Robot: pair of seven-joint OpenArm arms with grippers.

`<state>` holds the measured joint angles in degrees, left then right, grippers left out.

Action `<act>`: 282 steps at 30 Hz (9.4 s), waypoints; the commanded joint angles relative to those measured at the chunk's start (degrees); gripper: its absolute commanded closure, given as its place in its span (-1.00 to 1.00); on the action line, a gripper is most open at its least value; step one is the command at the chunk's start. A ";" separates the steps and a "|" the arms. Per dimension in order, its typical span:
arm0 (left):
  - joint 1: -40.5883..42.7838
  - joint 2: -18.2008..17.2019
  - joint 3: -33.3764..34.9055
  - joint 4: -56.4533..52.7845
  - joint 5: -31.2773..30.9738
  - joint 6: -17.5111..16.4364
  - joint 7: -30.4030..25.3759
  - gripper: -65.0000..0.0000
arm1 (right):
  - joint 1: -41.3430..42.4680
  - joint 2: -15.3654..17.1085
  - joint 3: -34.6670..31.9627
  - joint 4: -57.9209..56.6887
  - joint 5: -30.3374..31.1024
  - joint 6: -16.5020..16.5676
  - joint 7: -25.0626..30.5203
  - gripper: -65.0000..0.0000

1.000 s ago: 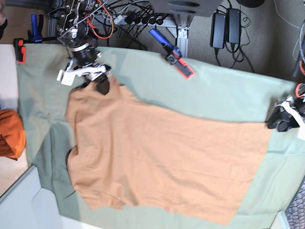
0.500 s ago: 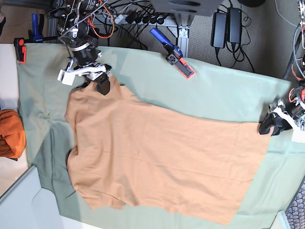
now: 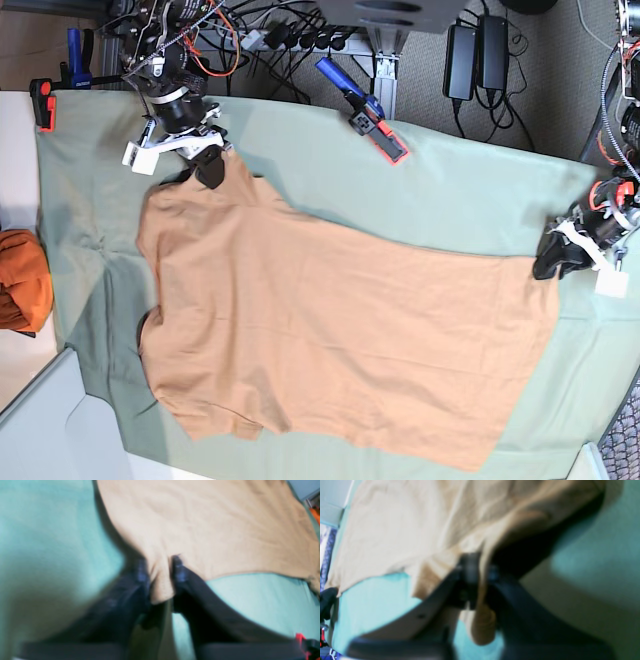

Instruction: Fold the T-shirt properly

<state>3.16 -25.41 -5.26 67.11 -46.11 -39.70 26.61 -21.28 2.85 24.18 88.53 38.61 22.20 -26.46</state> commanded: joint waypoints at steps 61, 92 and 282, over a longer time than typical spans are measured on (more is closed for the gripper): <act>-2.89 -5.90 -4.66 11.08 -7.72 -0.30 8.70 1.00 | 11.50 13.51 4.76 7.58 -1.88 4.66 -7.63 1.00; -16.63 -2.56 2.25 -6.54 3.17 -0.30 1.05 -0.18 | 30.10 13.51 -6.67 -12.81 -14.80 4.81 -4.07 -0.26; -18.27 -8.04 4.26 -4.63 1.42 -0.30 4.37 0.01 | 22.12 27.15 11.93 -9.99 5.27 6.14 -13.42 -0.36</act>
<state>-13.89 -32.40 -0.62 61.47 -43.94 -39.48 32.16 -0.03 28.69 35.86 77.54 43.42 22.63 -41.23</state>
